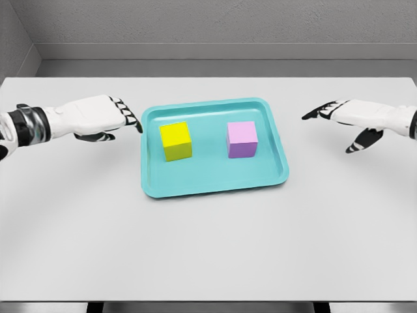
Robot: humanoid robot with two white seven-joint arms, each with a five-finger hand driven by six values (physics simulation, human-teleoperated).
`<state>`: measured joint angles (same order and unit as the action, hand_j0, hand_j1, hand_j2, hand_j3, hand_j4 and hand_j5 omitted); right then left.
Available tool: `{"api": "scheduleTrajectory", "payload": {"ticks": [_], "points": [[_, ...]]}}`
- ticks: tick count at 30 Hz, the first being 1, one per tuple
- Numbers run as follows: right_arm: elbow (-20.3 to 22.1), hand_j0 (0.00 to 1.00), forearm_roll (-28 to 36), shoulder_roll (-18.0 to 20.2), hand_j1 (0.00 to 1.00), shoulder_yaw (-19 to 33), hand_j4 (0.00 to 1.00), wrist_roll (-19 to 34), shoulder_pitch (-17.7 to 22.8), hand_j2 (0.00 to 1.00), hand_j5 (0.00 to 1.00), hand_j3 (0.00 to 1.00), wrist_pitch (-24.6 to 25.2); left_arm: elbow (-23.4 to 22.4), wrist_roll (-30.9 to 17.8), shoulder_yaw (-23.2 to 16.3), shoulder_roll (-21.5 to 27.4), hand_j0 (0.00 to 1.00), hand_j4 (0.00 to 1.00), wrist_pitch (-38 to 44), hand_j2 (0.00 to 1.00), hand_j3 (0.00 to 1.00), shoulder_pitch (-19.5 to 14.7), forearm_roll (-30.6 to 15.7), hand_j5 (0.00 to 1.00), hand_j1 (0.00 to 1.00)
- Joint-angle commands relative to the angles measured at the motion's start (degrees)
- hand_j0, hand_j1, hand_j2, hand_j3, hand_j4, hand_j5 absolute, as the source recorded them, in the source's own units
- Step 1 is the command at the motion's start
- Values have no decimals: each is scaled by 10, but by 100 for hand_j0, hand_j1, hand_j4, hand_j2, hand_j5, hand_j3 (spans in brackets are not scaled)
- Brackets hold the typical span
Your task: Push two cubes
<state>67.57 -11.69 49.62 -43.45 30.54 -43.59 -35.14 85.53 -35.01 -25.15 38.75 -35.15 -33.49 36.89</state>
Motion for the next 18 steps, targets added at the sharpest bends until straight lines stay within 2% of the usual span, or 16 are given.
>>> {"api": "scheduleTrajectory", "payload": {"ticks": [1, 5, 7, 11, 12, 14, 16, 18], "points": [[-2, 100, 10, -2, 100, -1, 100, 0, 0, 100, 100, 100, 1, 0, 0, -2, -12, 70, 70, 2, 70, 70, 0, -3, 70, 70], [-2, 100, 8, 4, 100, -3, 100, -4, -7, 100, 100, 100, 1, 0, 0, -1, -12, 70, 70, 2, 70, 70, 0, -4, 70, 70], [-28, 100, 8, 4, 100, -5, 100, -3, -15, 100, 100, 100, 1, 0, 0, -1, -10, 70, 70, 2, 70, 70, 1, -4, 70, 70], [-33, 100, 6, 2, 100, -16, 100, -4, -20, 100, 100, 100, 1, -8, 0, -1, -8, 70, 70, 2, 70, 70, 1, -2, 70, 70], [-31, 97, 5, 1, 97, -17, 97, -3, -20, 97, 97, 97, 1, -8, 0, -2, -12, 70, 70, 2, 70, 70, 1, -2, 70, 70], [-24, 75, -3, -1, 75, -23, 75, 7, -23, 75, 75, 75, 1, -7, 0, -4, -20, 70, 70, 2, 70, 70, 2, -2, 70, 70], [-12, 41, -11, -1, 41, -38, 41, 13, -30, 41, 41, 41, 1, -7, 0, -10, -27, 70, 70, 2, 70, 70, 2, -2, 70, 70], [2, 16, -11, -3, 16, -46, 16, 39, -33, 16, 16, 16, 1, -8, 0, -14, -29, 70, 70, 2, 70, 70, 3, 0, 70, 70]]}}
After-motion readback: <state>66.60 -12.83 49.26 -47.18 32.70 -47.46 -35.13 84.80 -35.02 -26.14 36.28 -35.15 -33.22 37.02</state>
